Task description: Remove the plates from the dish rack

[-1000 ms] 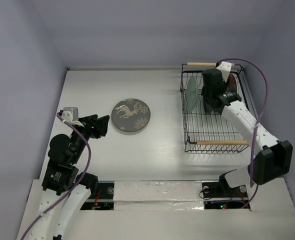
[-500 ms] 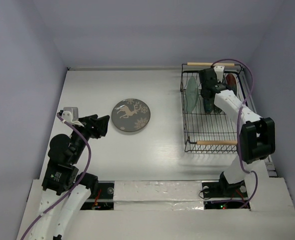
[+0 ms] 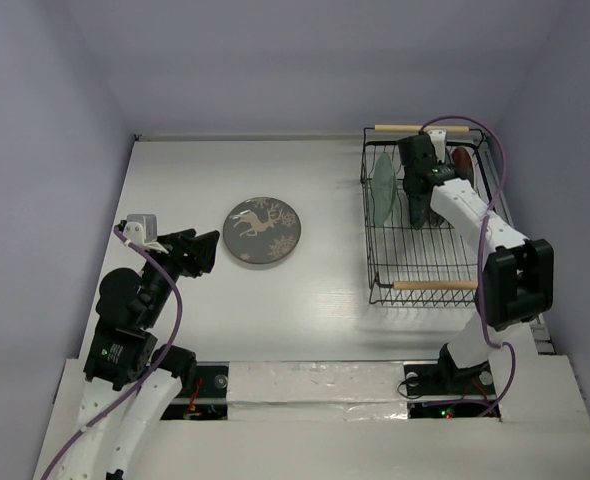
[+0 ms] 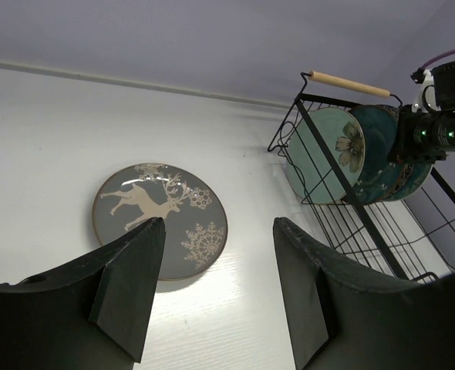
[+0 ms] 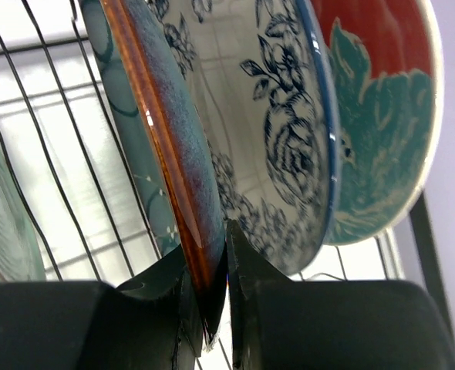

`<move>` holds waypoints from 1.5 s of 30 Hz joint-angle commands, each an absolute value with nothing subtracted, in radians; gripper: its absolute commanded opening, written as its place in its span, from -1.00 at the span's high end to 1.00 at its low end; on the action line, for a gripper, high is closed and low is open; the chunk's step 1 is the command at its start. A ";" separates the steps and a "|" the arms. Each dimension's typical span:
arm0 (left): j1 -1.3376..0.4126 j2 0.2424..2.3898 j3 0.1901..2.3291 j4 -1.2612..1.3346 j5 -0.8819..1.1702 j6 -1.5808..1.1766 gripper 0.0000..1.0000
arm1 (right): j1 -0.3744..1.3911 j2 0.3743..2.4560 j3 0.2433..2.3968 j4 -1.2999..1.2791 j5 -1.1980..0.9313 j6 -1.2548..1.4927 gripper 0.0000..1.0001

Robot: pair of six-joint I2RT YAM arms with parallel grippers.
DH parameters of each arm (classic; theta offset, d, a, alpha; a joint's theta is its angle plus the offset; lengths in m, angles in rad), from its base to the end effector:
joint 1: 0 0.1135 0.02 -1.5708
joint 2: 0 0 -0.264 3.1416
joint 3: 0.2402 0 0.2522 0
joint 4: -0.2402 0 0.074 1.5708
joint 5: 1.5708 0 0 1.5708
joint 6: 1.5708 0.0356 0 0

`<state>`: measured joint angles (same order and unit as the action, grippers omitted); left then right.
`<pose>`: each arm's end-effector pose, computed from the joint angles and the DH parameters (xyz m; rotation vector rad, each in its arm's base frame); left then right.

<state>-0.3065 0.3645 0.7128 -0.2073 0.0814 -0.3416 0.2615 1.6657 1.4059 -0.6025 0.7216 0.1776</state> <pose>0.0864 -0.0304 0.3630 0.0427 1.4562 -0.5899 0.3565 0.0711 0.2949 0.2176 2.2426 -0.6420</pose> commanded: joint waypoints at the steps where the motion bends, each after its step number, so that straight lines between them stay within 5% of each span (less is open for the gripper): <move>1: -0.310 0.368 0.709 -0.161 0.097 -0.341 -0.11 | 0.259 1.568 1.517 -0.595 0.798 0.146 1.00; 18: -0.310 0.368 0.707 -0.163 0.095 -0.342 -0.11 | 0.268 1.180 1.540 -0.563 0.672 0.227 1.00; 24: -0.310 0.374 0.709 -0.163 0.095 -0.342 -0.11 | 0.302 1.029 1.418 -0.346 0.205 0.411 1.00; 34: -0.301 0.371 0.712 -0.167 0.078 -0.337 -0.11 | 0.589 1.323 1.319 0.087 -0.101 0.681 1.00; 45: -0.282 0.374 0.709 -0.163 0.091 -0.339 -0.10 | 0.710 1.729 1.396 0.262 -0.126 0.891 1.00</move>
<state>-0.2863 0.3653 0.7128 -0.2073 0.0803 -0.3416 0.7200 1.7405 1.3003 -0.0723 -0.0849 0.7639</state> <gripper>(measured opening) 0.550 0.177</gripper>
